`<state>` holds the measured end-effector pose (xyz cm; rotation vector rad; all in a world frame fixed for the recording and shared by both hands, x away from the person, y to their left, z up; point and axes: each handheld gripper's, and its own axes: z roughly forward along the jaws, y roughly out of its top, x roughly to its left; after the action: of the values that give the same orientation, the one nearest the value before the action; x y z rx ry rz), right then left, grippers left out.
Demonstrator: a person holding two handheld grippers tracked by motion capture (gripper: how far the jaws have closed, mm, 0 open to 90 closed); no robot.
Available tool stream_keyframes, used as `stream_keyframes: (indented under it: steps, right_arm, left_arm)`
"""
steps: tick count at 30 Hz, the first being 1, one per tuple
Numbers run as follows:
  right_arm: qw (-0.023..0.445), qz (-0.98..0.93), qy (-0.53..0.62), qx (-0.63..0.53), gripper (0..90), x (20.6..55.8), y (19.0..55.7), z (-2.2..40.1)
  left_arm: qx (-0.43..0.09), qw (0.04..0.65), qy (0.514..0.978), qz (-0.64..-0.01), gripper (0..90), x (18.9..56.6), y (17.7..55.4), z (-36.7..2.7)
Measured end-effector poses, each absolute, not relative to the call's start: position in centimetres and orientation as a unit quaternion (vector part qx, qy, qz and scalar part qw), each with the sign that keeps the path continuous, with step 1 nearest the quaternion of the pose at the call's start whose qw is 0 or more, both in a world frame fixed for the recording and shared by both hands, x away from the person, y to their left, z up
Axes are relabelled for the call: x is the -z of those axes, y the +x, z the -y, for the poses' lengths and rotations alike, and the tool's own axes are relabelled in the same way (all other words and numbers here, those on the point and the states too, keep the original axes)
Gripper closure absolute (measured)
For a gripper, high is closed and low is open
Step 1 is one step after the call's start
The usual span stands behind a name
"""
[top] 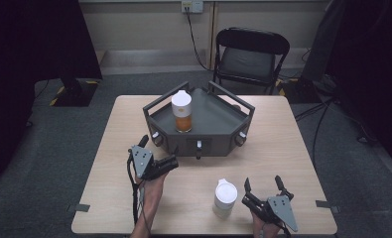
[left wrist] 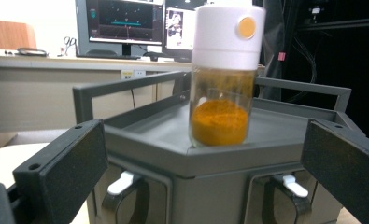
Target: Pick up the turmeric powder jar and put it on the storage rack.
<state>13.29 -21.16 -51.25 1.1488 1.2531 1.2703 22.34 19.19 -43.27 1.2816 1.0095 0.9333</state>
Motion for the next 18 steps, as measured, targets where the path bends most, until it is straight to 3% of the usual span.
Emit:
stream_keyframes:
  steps: [18]
  right_arm:
    - [0.488, -0.516, 0.472, -0.523, 3.2, 51.2, 13.3, 21.2]
  left_arm:
    - [-0.414, 0.581, 0.542, -0.445, 0.1, 45.3, 19.4, -20.1]
